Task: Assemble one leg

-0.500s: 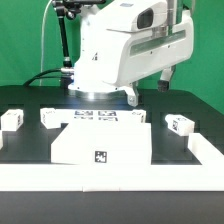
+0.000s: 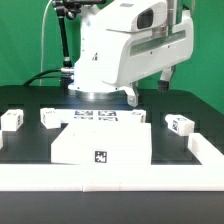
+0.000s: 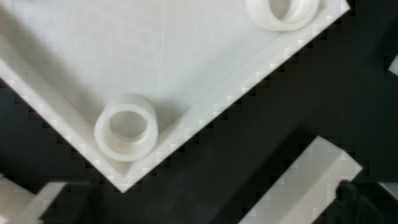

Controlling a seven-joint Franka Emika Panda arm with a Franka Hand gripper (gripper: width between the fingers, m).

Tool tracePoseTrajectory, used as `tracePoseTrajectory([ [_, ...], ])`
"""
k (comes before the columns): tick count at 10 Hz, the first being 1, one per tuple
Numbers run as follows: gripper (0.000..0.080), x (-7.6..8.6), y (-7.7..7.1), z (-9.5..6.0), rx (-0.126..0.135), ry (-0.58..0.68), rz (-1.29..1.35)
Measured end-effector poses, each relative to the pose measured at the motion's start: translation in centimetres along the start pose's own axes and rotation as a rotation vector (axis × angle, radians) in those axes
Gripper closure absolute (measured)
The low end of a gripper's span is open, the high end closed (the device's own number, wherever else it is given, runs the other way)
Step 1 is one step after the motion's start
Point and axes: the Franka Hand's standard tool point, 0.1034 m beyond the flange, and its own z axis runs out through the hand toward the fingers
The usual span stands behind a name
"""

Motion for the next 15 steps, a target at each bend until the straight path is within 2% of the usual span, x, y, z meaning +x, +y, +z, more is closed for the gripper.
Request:
tracePoseTrajectory([
  [2, 0.015, 0.0, 0.0, 0.0, 0.0, 0.0, -0.001],
  [3, 0.015, -0.6, 0.0, -0.2, -0.008, 0.004, -0.075],
  [4, 0.015, -1.4, -0.1, 0.0, -0.034, 0.021, -0.159],
  [6, 0.015, -4.0, 0.0, 1.6, -0.057, 0.008, -0.371],
  [8, 0.015, -4.9, 0.3, 2.7, -0.075, -0.036, -0.514],
  [9, 0.015, -6.1, 0.8, 3.2, -0.071, -0.035, -0.494],
  [12, 0.015, -6.3, 0.9, 3.2, -0.069, -0.036, -0.483],
  [13, 0.015, -6.3, 1.0, 3.3, -0.076, -0.034, -0.516],
  [15, 0.015, -6.7, 0.5, 4.6, -0.111, -0.031, -0.649],
])
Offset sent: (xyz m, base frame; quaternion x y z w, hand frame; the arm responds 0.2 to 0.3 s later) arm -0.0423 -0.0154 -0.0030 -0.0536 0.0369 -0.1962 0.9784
